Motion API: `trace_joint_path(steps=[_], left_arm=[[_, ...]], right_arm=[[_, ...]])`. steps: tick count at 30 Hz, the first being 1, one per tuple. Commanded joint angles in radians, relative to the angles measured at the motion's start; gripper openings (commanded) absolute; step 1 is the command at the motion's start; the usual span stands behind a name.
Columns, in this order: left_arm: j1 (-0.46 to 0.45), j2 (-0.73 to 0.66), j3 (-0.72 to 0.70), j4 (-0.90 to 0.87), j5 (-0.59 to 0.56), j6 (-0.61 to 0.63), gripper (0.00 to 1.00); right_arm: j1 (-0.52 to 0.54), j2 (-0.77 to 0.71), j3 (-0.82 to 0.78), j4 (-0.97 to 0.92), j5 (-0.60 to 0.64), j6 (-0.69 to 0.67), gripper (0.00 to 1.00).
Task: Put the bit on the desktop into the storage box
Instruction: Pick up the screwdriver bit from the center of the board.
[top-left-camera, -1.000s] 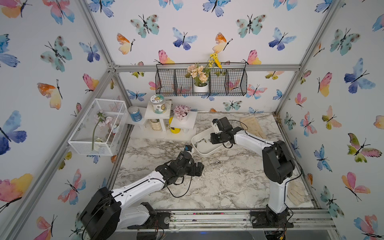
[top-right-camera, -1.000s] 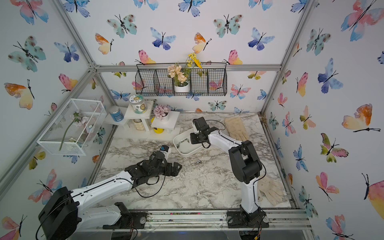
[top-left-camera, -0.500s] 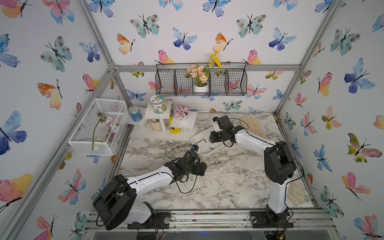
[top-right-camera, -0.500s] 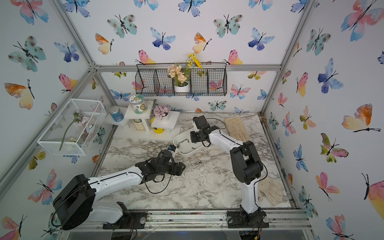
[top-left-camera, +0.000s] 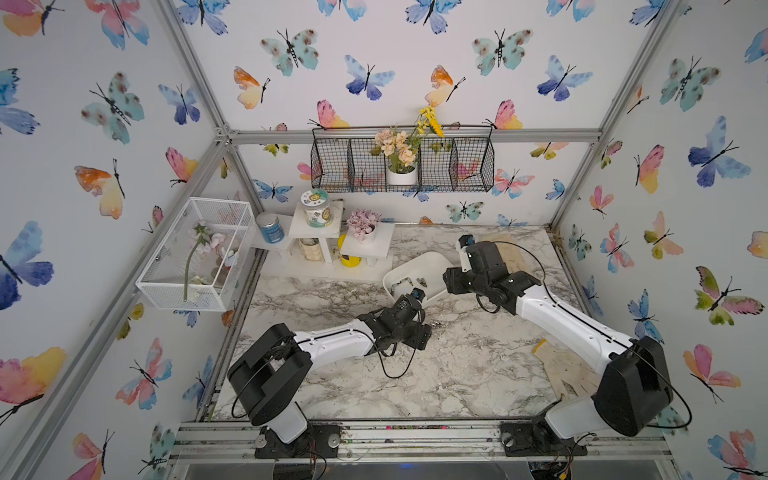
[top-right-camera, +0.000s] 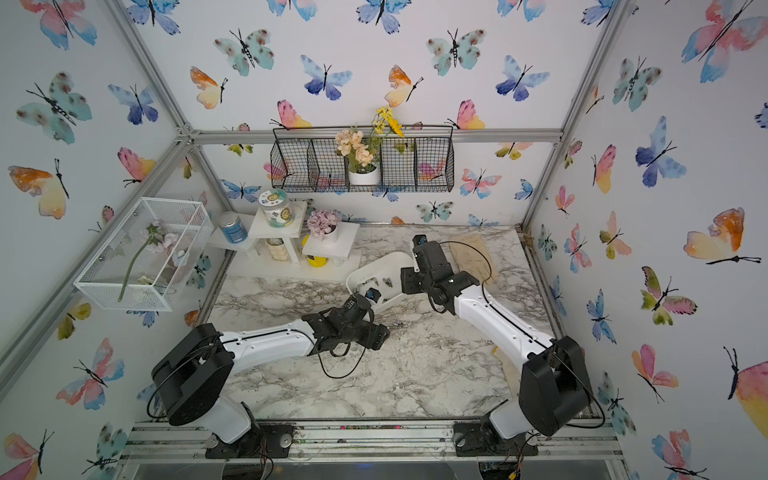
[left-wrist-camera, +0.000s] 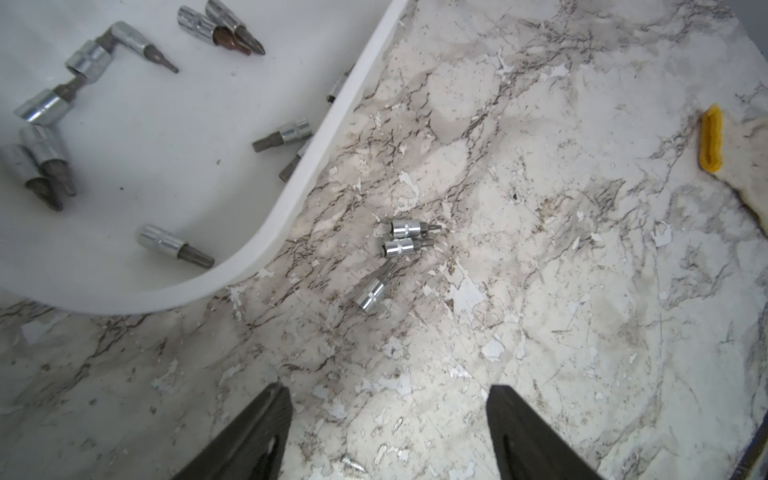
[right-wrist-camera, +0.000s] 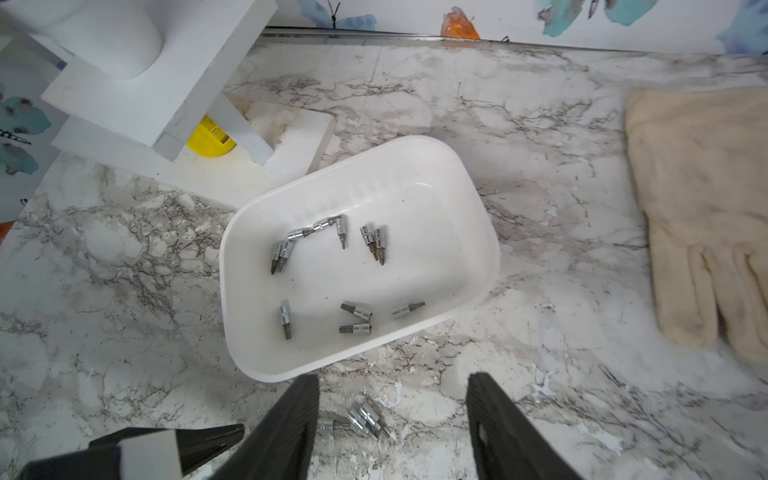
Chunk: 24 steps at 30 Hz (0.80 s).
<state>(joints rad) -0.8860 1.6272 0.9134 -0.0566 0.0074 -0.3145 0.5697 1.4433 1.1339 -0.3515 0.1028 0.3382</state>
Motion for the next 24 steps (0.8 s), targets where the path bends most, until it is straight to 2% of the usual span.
trace_joint_path(steps=[1,3,11,17,24], left_arm=[[-0.005,0.046,0.036,-0.015,0.018,0.039,0.77],[-0.009,0.068,0.055,-0.019,0.013,0.049,0.76],[-0.01,0.163,0.137,-0.04,0.011,0.082,0.71],[-0.012,0.225,0.189,-0.058,0.009,0.1,0.65],[-0.012,0.271,0.213,-0.066,-0.004,0.116,0.59]], right_arm=[[-0.005,-0.084,-0.083,0.02,0.112,0.025,0.65],[-0.005,-0.134,-0.139,0.04,0.145,0.024,0.68],[-0.005,-0.304,-0.308,0.079,0.192,0.03,0.69],[-0.005,-0.386,-0.357,0.064,0.234,0.052,0.7],[-0.005,-0.397,-0.362,0.039,0.245,0.056,0.7]])
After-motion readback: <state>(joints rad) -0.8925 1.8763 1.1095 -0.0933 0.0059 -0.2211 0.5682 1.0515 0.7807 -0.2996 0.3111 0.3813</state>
